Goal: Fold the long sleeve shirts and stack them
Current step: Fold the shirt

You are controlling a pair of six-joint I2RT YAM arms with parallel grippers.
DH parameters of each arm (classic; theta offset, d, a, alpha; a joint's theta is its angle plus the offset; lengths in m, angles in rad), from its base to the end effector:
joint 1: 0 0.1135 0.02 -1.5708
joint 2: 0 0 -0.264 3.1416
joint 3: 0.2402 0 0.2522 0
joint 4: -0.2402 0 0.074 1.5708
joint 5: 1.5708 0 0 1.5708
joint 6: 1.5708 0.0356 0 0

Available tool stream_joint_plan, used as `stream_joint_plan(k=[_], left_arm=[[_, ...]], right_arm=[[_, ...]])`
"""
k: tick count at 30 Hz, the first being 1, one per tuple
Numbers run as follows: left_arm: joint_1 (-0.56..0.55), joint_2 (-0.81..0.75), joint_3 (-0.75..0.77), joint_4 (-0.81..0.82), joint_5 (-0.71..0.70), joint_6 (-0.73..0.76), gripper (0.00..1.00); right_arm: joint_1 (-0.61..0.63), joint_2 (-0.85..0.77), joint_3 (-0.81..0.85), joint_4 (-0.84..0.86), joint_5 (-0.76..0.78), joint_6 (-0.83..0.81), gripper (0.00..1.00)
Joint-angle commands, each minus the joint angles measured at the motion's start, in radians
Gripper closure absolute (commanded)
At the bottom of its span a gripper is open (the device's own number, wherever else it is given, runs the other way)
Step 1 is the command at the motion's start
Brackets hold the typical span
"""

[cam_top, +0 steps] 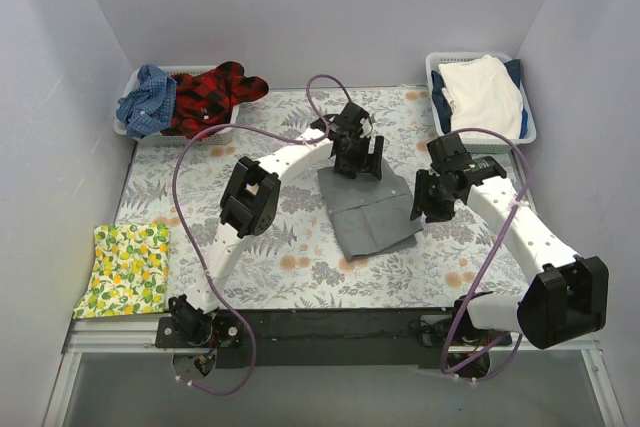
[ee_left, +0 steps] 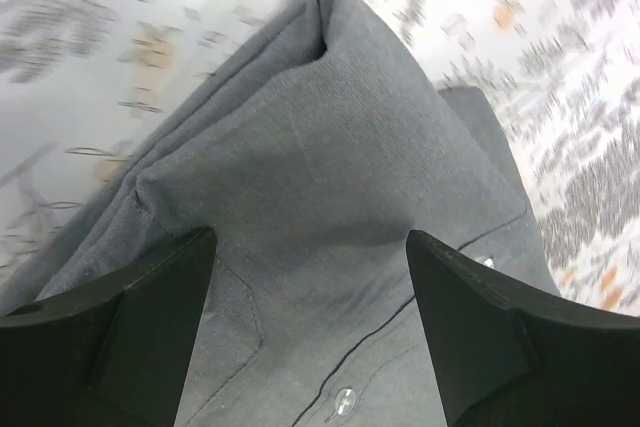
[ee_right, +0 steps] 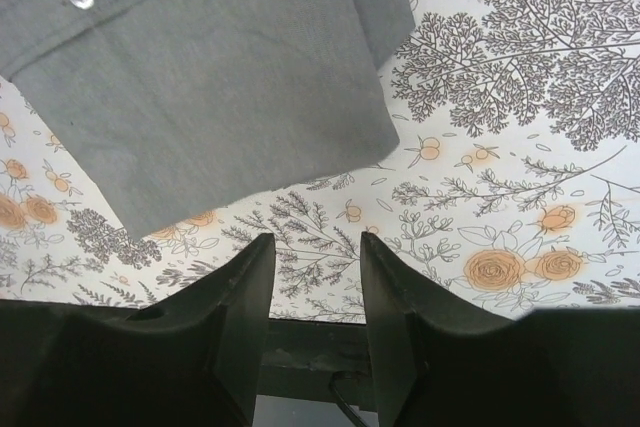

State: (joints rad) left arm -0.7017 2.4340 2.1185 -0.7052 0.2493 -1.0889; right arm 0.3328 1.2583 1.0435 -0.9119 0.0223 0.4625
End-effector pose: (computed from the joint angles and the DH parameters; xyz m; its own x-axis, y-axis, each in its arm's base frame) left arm 0.3982 -0.3481 0.1736 -0.9434 -0.3270 -0.0559 -0.2413 0.7921 -0.5607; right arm 0.2252 0.0770 0.2722 -0.9055 0.1590 -0.3935 0.0966 0.9801 0.1737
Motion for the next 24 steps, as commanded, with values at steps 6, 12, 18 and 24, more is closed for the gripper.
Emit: stream_joint_plan(k=[6,12,18,24], left_arm=[[0.223,-0.056,-0.143,-0.123,-0.300,-0.192,0.21],[0.294,-0.159,-0.332,-0.102,-0.312,-0.247,0.21],[0.301,-0.331,-0.457,-0.045,-0.251,-0.238,0.21],[0.303,-0.421,-0.405,-0.077,-0.251,-0.187,0.20]], right_arm=[[-0.023,0.076,0.006,0.142,-0.107,-0.024,0.40],[-0.028,0.249,0.022,0.327,-0.254,0.004,0.36],[-0.028,0.435,0.090,0.513,-0.387,0.042,0.33],[-0.029,0.584,0.131,0.709,-0.498,0.131,0.24]])
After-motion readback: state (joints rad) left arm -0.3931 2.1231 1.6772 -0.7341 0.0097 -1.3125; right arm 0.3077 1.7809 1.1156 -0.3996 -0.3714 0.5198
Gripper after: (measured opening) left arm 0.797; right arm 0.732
